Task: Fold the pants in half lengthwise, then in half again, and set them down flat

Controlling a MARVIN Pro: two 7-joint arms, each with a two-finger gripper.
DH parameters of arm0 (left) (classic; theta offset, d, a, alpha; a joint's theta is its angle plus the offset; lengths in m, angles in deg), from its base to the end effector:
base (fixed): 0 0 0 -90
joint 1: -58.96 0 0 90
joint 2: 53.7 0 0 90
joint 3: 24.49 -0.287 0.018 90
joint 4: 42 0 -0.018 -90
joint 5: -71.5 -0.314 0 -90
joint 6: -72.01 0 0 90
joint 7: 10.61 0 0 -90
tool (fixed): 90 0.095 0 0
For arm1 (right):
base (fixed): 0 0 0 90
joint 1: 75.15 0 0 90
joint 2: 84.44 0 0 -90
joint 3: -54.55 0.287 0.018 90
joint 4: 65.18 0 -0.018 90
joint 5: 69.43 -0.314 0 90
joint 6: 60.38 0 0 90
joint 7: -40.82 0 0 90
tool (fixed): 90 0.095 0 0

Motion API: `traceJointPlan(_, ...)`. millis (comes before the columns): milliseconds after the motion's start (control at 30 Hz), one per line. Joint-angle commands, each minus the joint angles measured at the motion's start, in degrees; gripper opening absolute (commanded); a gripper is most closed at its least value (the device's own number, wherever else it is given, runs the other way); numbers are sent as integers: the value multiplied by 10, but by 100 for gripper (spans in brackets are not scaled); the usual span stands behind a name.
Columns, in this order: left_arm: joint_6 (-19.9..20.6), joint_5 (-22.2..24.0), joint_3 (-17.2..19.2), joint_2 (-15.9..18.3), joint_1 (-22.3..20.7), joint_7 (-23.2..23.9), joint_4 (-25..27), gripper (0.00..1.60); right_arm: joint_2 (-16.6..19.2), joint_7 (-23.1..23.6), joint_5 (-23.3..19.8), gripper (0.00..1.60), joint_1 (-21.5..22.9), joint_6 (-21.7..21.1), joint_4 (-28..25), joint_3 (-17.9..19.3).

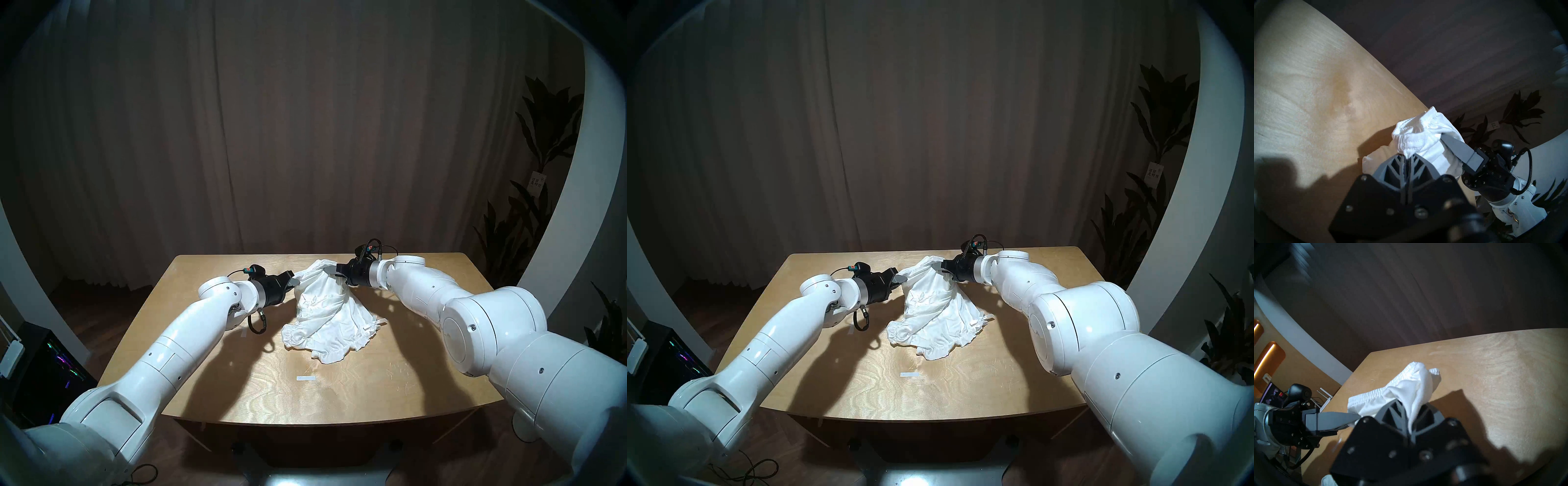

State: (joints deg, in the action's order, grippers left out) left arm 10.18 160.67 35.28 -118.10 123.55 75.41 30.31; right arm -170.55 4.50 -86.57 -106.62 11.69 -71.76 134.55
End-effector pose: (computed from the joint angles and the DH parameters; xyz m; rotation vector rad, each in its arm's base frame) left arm 0.4939 -0.0248 -0.3087 2.0603 0.3648 0.8871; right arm 0.5787 0.0409 -0.3145 -2.0099 -0.3169 -0.9570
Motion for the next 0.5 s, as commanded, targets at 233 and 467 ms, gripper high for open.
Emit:
traceJointPlan(233,7,20,36,71,68,26,125,0,40,122,18,0,-14,11,-6,-24)
traceJointPlan(467,11,31,47,102,115,30,180,0,54,181,29,0,-19,23,-10,-35)
